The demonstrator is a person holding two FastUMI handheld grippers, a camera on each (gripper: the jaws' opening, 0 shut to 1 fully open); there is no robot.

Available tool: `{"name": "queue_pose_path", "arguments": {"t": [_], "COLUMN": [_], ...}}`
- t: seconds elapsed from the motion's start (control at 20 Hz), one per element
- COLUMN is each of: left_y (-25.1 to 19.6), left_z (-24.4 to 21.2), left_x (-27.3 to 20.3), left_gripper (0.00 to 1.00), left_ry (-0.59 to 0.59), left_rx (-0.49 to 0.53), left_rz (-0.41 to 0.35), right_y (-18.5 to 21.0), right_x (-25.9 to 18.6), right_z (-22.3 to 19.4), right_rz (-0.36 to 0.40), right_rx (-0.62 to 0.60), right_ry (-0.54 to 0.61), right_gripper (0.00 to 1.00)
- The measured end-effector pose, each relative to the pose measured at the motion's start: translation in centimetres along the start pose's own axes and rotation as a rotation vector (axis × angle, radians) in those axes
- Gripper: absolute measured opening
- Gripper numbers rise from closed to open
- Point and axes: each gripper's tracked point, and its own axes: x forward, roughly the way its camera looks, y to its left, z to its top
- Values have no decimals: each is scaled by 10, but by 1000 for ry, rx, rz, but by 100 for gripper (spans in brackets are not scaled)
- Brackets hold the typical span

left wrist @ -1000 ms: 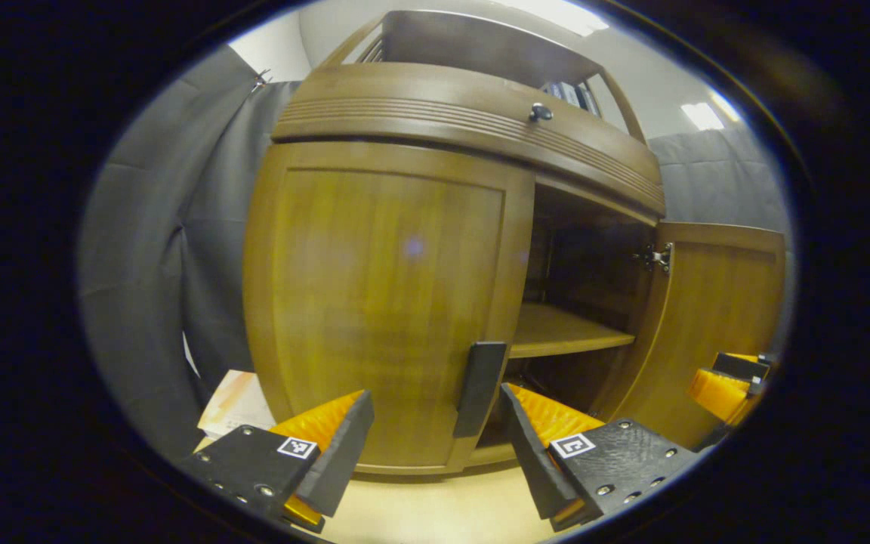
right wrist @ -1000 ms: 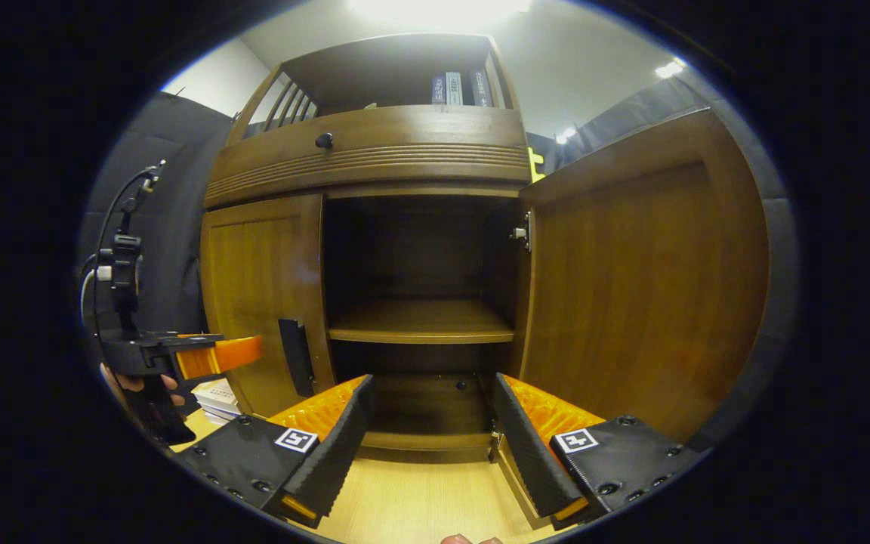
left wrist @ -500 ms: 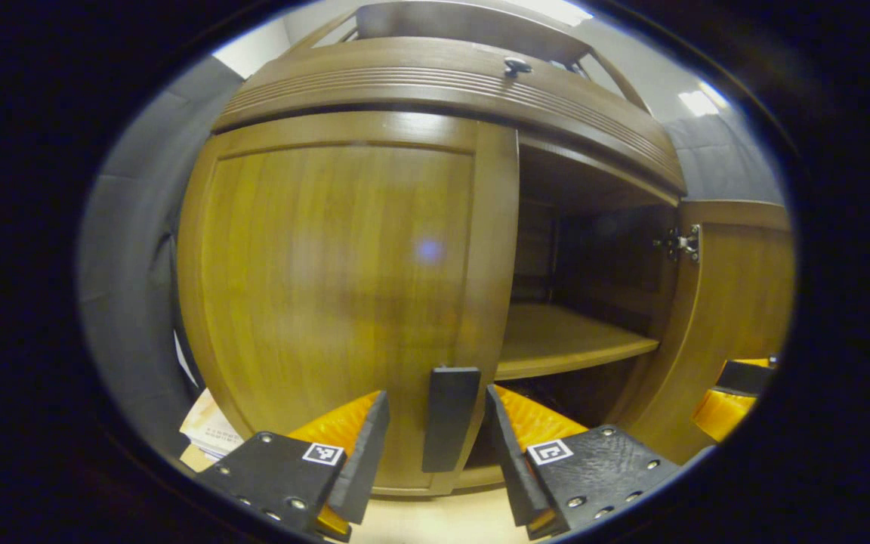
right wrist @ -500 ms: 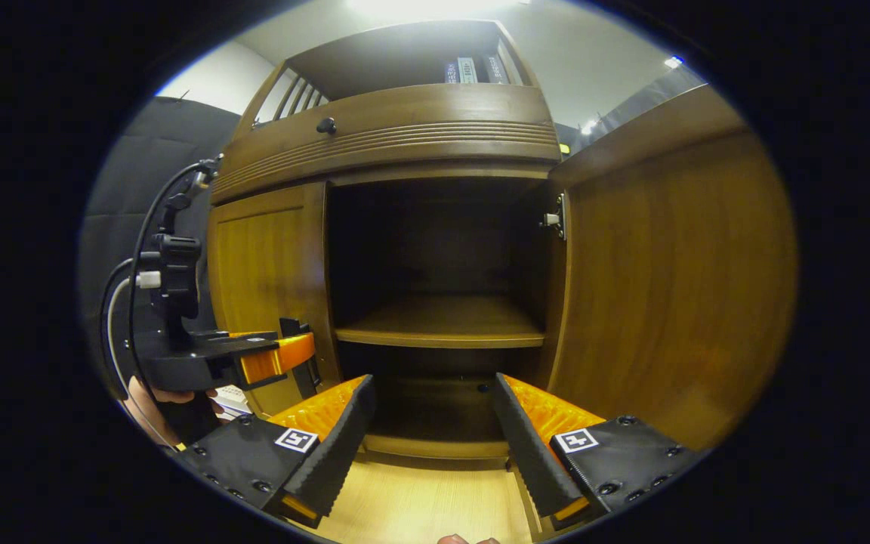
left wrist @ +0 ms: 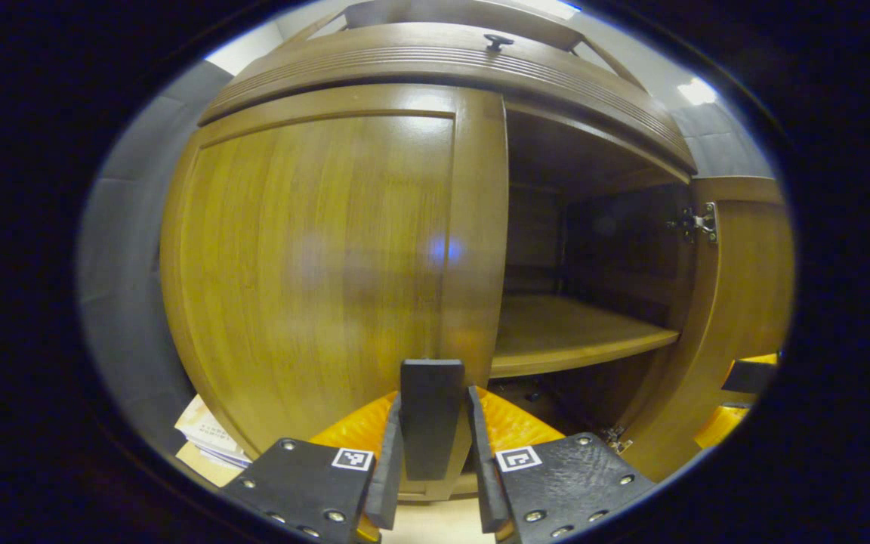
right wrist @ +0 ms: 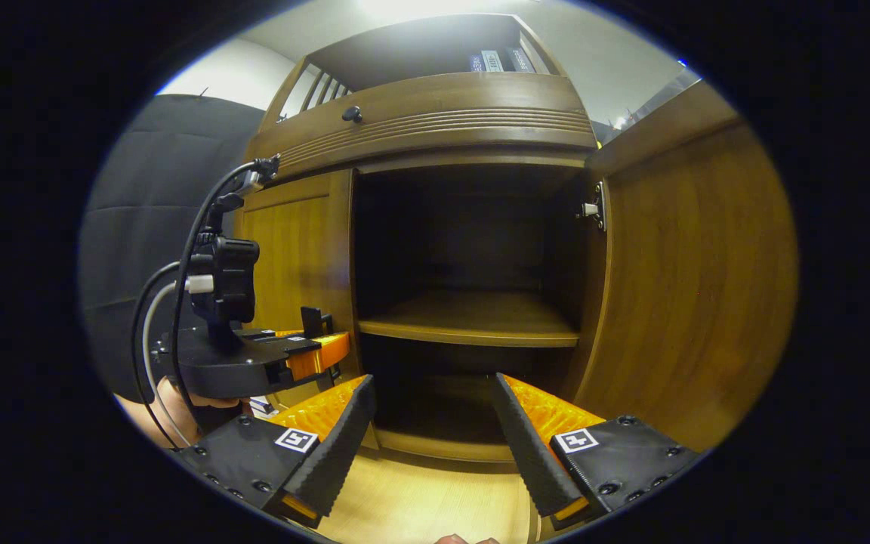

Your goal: Open the right door of the double-door shoe cabinet with the right hand, and open the left door with the left hand.

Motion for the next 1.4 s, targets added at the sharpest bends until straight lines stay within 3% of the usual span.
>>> {"name": "queue_pose_path", "arguments": {"t": [0.1, 0.4, 0.8, 1.4], "left_y": [3, 5, 4, 24], "left_z": [-1, -3, -7, -16], "left_x": [-4, -3, -25, -106], "left_gripper": [29, 17, 17, 17], "left_ry": [-10, -6, -4, -14], "left_rx": [26, -19, -9, -7], "left_rz": [15, 17, -30, -127], "right_y": [0, 3, 14, 19], "right_x": [3, 4, -8, -38], "right_z": [-2, -7, -14, 0], "right_rz": [7, 23, 13, -105], "right_rx": [5, -4, -9, -46], "right_ry": [3, 5, 25, 47], "right_gripper": [98, 97, 97, 97]}}
